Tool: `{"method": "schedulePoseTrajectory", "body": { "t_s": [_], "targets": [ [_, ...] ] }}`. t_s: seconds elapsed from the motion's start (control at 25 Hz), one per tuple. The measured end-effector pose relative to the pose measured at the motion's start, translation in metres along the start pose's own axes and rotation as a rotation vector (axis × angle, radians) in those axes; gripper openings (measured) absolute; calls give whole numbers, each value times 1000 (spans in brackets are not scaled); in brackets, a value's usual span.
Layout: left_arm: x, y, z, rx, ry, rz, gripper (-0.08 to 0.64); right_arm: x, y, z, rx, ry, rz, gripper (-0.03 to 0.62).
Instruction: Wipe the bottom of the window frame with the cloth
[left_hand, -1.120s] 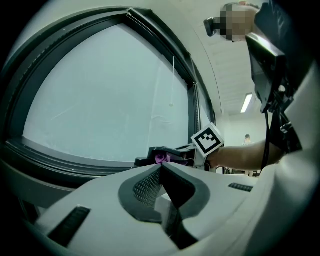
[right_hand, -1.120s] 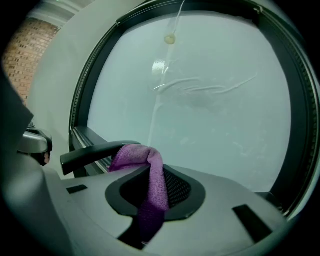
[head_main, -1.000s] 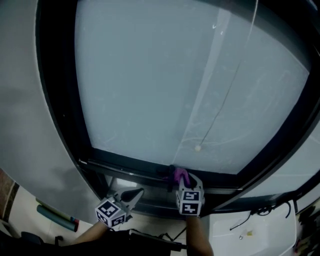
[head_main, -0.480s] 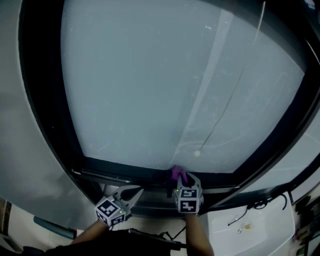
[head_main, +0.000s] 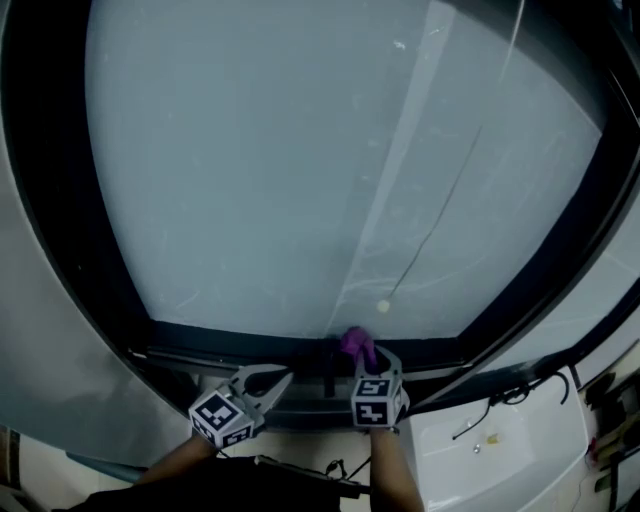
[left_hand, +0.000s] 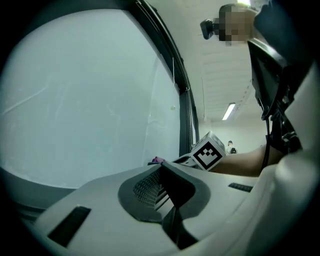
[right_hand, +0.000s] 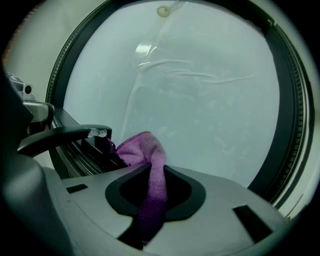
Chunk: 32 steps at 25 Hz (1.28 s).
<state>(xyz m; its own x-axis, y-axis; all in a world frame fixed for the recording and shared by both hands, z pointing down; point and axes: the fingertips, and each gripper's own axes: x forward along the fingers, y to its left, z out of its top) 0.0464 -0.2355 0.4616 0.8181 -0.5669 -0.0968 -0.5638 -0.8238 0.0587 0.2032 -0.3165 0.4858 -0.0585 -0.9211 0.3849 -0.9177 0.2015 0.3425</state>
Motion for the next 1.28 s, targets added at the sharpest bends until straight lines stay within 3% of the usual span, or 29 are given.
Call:
{"method": "schedulePoseTrajectory", "body": {
  "t_s": [0.36,1.16,1.28],
  "targets": [
    [50,-21,15,7,-59,-49,2,-1,-32,-19,-45,34,-16,75],
    [83,-33,15,21,-46,-66,2,-1,-105,-50,-45,82,-105,75],
    [87,-30,16,52,-51,-66,2,0,-118,-57,-36,93,-125,75]
  ]
}}
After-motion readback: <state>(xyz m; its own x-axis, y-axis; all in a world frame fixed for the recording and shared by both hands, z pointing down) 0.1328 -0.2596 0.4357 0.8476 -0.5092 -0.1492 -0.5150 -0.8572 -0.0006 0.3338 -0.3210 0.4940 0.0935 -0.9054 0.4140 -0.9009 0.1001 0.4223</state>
